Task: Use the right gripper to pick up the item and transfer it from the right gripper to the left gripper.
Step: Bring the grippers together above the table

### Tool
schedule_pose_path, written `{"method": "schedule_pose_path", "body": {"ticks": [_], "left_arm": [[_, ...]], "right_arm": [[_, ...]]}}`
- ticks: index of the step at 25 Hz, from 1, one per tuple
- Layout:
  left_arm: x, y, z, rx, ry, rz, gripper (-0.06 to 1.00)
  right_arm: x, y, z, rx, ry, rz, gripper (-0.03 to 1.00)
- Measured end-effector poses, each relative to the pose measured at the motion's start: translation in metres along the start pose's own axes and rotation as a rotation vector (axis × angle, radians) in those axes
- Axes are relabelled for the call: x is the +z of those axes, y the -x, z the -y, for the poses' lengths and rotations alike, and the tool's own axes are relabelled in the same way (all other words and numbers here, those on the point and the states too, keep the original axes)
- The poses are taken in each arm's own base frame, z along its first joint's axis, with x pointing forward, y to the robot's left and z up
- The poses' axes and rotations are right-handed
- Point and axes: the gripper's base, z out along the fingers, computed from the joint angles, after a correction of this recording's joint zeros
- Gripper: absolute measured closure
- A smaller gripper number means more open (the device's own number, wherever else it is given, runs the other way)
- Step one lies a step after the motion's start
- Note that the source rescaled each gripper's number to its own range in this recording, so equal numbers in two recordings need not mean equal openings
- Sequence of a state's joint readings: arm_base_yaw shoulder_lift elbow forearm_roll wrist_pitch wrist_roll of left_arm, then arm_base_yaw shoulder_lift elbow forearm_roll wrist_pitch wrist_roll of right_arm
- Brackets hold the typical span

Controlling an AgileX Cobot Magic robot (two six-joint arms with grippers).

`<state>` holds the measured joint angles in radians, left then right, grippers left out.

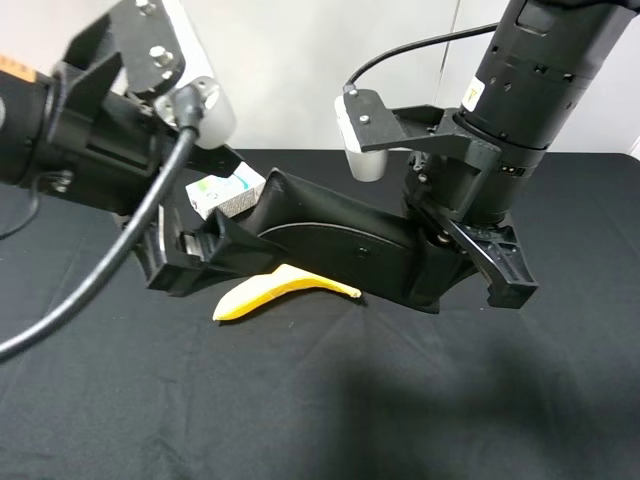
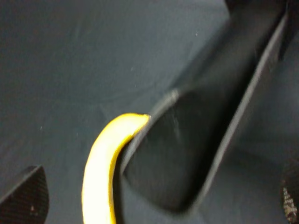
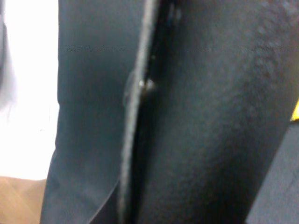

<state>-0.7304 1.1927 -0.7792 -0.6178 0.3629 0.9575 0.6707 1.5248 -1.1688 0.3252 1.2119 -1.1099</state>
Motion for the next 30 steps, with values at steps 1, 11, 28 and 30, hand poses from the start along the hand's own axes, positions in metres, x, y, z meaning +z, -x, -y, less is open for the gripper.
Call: {"method": "schedule_pose_path", "body": {"ticks": [1, 11, 28, 30], "left_arm": [[0.001, 0.001, 0.001, 0.015, -0.009, 0.006, -0.04], [0.002, 0.007, 0.005, 0.024, -0.034, 0.053, -0.03], [0.002, 0.006, 0.009, 0.032, -0.071, 0.034, 0.63], [0.002, 0.006, 0.009, 0.032, -0.071, 0.034, 0.63]], "right_arm": [[0.0, 0.001, 0.0, -0.006, 0.002, 0.008, 0.97], [0.0, 0.008, -0.003, -0.081, 0.032, 0.088, 0.97], [-0.001, 0.012, 0.0, -0.128, -0.008, 0.131, 0.97], [-0.001, 0.012, 0.0, -0.128, -0.011, 0.131, 0.97]]}}
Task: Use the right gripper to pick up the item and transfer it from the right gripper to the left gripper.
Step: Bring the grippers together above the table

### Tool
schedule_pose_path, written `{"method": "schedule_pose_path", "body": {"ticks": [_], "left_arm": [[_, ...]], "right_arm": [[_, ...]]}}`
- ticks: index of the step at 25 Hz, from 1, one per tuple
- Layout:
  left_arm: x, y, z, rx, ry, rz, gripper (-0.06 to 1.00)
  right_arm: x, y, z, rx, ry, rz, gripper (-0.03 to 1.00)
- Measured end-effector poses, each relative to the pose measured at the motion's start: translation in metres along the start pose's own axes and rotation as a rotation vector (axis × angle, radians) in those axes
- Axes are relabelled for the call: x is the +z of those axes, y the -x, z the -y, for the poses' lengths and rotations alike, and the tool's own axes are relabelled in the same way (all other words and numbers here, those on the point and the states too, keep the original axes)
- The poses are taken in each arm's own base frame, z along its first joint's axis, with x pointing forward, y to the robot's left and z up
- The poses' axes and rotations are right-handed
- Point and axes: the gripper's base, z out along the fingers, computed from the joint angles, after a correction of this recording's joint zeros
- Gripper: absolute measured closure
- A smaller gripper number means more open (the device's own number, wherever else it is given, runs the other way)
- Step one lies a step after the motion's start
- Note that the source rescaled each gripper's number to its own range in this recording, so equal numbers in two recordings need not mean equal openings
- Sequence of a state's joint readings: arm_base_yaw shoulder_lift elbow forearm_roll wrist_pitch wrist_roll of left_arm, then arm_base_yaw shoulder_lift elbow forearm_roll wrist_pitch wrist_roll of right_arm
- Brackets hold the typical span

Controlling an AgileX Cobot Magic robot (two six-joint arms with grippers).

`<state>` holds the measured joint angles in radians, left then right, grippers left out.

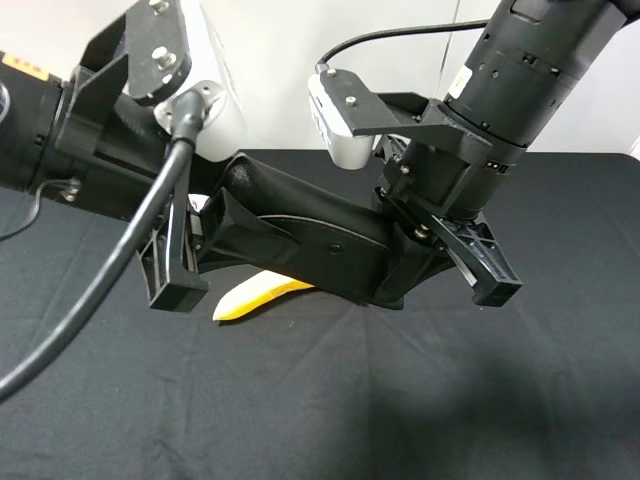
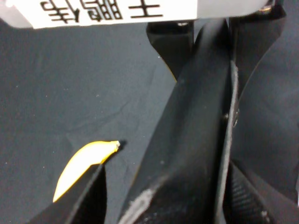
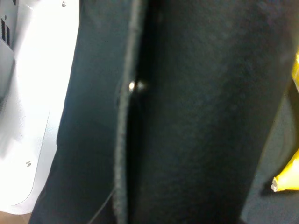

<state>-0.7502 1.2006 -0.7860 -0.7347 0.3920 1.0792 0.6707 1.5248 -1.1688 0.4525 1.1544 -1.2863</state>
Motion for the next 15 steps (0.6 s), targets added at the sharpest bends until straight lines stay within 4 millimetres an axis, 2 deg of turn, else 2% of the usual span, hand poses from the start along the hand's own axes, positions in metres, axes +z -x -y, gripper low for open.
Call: {"method": "schedule_pose_path", "body": {"ticks": [3, 4, 5, 6, 7, 8, 11, 15], "left_arm": [[0.0, -0.0001, 0.0001, 0.0, -0.001, -0.001, 0.63], [0.0, 0.0, 0.0002, -0.001, -0.002, 0.0, 0.64], [0.0001, 0.0, 0.0007, -0.002, -0.005, 0.0, 0.72], [0.0001, -0.0001, 0.0013, -0.001, -0.01, -0.003, 0.81], [0.0001, -0.0002, 0.0014, -0.001, -0.012, -0.004, 0.86], [0.0002, -0.0001, 0.0017, 0.0, -0.013, -0.004, 0.89], [0.0002, 0.0003, 0.0008, 0.0, -0.004, 0.001, 0.9], [0.0002, 0.0004, 0.0007, 0.0, -0.002, 0.002, 0.91]], "right_arm": [[0.0, 0.0004, 0.0, 0.002, 0.0, 0.005, 0.94], [0.0, 0.0013, -0.0001, 0.01, 0.001, 0.014, 0.82], [-0.0001, 0.0036, 0.0004, 0.023, -0.004, 0.04, 0.64], [-0.0002, 0.0055, 0.0014, 0.036, -0.015, 0.061, 0.38], [-0.0003, 0.0068, 0.0029, 0.048, -0.03, 0.076, 0.21], [-0.0004, 0.0079, 0.0042, 0.062, -0.043, 0.088, 0.11], [-0.0007, 0.0096, 0.0065, 0.098, -0.067, 0.11, 0.0], [-0.0008, 0.01, 0.0067, 0.112, -0.068, 0.114, -0.03]]}}
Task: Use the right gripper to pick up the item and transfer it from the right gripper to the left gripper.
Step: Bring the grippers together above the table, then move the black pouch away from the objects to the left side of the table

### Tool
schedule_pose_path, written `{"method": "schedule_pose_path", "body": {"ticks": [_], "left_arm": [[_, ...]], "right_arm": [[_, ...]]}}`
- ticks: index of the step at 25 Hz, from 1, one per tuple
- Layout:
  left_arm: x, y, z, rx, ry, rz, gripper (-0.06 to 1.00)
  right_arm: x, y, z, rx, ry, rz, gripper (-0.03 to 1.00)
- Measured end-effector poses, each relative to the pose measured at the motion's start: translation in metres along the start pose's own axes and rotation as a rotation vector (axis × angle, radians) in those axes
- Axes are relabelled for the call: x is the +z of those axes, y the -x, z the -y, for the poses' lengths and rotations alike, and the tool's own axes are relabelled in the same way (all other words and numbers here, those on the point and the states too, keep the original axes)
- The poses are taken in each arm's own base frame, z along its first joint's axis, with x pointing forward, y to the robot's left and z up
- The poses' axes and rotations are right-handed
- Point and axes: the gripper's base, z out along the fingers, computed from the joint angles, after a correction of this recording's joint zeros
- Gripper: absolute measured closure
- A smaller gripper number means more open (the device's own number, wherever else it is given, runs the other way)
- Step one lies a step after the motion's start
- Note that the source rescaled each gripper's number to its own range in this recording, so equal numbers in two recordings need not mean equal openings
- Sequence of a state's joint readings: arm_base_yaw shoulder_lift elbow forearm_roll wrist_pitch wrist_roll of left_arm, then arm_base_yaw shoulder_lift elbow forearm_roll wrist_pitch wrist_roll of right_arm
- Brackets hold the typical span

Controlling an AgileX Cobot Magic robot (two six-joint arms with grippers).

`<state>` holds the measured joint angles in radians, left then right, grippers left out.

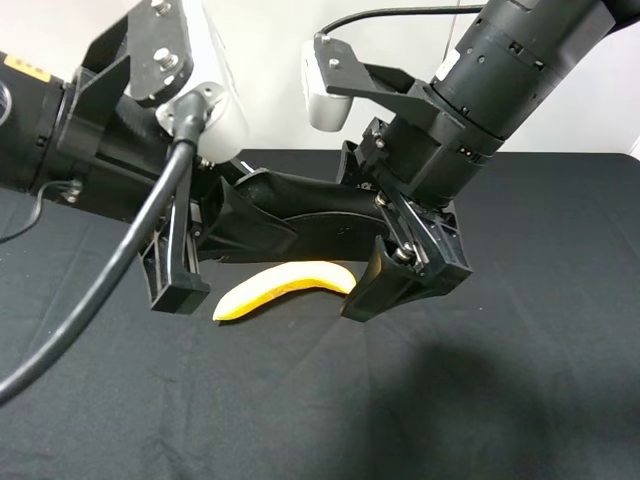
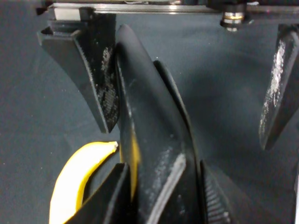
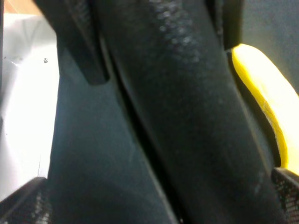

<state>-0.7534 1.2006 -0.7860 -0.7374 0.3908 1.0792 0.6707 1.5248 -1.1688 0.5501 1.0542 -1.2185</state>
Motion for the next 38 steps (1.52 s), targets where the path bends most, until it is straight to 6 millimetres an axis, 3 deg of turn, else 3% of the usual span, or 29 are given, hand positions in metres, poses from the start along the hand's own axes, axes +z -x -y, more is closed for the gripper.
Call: {"method": "schedule_pose_path", "body": {"ticks": [10, 25, 38], "left_arm": [[0.0, 0.0, 0.0, 0.0, 0.0, -0.001, 0.91], [0.0, 0.0, -0.001, 0.0, 0.005, 0.002, 0.93], [0.0, 0.0, -0.001, 0.0, 0.006, 0.002, 0.93]], "right_arm": [[-0.004, -0.003, 0.0, 0.012, -0.033, -0.037, -0.03], [-0.066, -0.011, -0.02, 0.107, -0.317, -0.134, -0.03], [-0.116, -0.025, -0.062, 0.367, -0.435, -0.145, -0.03]]}}
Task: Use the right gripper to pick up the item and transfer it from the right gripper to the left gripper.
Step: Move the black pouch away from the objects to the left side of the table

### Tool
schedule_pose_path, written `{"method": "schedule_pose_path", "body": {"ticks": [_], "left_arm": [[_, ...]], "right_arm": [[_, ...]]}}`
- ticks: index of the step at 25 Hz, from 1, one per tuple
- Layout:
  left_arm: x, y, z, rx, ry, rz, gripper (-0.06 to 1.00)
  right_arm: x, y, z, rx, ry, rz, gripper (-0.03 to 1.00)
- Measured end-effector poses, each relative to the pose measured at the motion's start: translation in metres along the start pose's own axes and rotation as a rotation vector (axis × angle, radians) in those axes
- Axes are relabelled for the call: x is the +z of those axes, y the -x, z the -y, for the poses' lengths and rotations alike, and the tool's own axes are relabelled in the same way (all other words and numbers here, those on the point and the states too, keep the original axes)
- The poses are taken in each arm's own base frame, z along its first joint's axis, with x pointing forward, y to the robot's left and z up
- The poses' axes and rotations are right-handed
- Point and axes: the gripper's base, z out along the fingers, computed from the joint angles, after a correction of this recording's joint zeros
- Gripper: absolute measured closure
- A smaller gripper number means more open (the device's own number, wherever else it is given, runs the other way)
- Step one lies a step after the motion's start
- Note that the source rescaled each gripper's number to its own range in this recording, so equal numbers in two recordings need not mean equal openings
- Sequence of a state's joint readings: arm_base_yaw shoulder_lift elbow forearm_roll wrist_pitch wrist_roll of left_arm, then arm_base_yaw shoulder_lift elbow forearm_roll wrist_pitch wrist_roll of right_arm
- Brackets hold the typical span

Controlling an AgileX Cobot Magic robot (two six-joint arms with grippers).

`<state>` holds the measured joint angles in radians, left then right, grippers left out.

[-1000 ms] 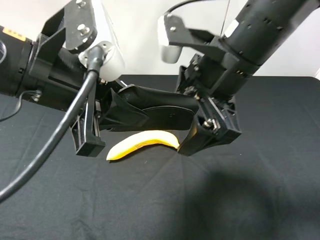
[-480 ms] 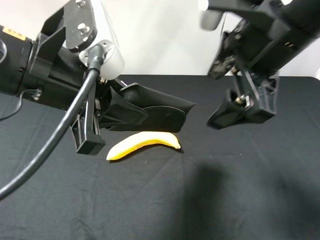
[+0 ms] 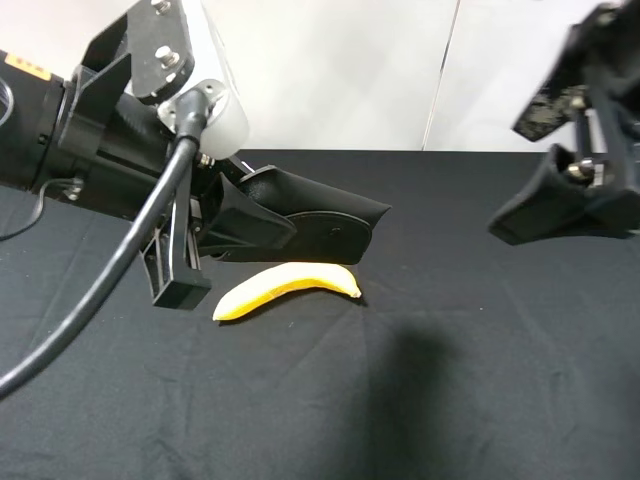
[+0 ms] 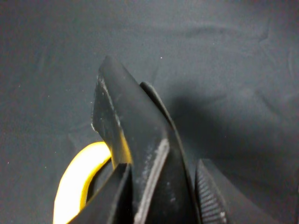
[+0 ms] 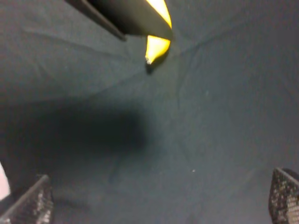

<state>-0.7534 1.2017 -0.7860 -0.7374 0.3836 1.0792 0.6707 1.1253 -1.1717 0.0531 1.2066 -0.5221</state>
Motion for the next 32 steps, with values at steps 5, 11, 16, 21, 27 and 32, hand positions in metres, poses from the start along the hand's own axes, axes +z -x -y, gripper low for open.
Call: {"method": "schedule_pose_path", "body": {"ticks": [5, 11, 16, 21, 27, 32], "left_arm": [[0.0, 0.0, 0.0, 0.0, 0.0, 0.0, 0.94], [0.0, 0.0, 0.0, 0.0, 0.0, 0.0, 0.94], [0.0, 0.0, 0.0, 0.0, 0.0, 0.0, 0.94], [0.0, 0.0, 0.0, 0.0, 0.0, 0.0, 0.94], [0.0, 0.0, 0.0, 0.0, 0.0, 0.0, 0.94], [0.0, 0.0, 0.0, -0.001, 0.0, 0.0, 0.94]], "right_arm": [[-0.022, -0.009, -0.006, 0.15, -0.031, 0.06, -0.03], [-0.05, -0.024, -0.016, 0.339, -0.057, 0.157, -0.03], [-0.065, -0.05, -0.031, 0.426, -0.069, 0.222, -0.03], [-0.062, -0.088, -0.051, 0.44, -0.073, 0.243, -0.03], [-0.036, -0.132, -0.073, 0.455, -0.071, 0.211, -0.03], [-0.012, -0.159, -0.084, 0.474, -0.094, 0.185, -0.03]]}}
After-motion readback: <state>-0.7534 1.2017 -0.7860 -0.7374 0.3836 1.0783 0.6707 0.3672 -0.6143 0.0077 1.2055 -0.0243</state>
